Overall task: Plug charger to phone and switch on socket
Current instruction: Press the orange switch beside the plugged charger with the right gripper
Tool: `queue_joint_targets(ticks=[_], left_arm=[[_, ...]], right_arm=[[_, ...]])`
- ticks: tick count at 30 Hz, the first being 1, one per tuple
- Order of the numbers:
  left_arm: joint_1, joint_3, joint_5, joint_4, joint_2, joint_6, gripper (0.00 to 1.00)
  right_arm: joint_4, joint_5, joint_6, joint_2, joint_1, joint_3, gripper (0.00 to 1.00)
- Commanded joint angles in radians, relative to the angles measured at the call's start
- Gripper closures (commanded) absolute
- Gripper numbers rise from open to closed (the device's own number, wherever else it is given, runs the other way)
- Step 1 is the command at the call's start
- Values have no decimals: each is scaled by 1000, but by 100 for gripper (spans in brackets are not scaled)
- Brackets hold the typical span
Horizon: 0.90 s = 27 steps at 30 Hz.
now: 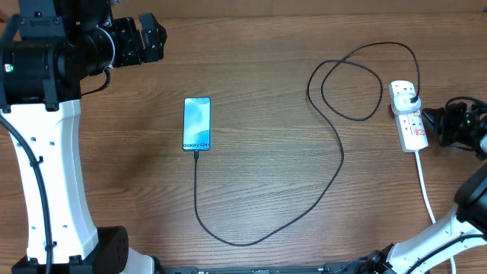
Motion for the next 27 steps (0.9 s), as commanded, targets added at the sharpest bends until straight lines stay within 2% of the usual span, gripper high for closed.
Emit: queue_joint_targets(ticks=[1, 27], left_arm=[[2, 3, 12, 0, -6, -3, 0], [2, 3, 12, 0, -6, -3, 0]], right_arm=[[22, -35, 19, 29, -3, 8, 96], [32, -35, 22, 46, 26, 3, 96]])
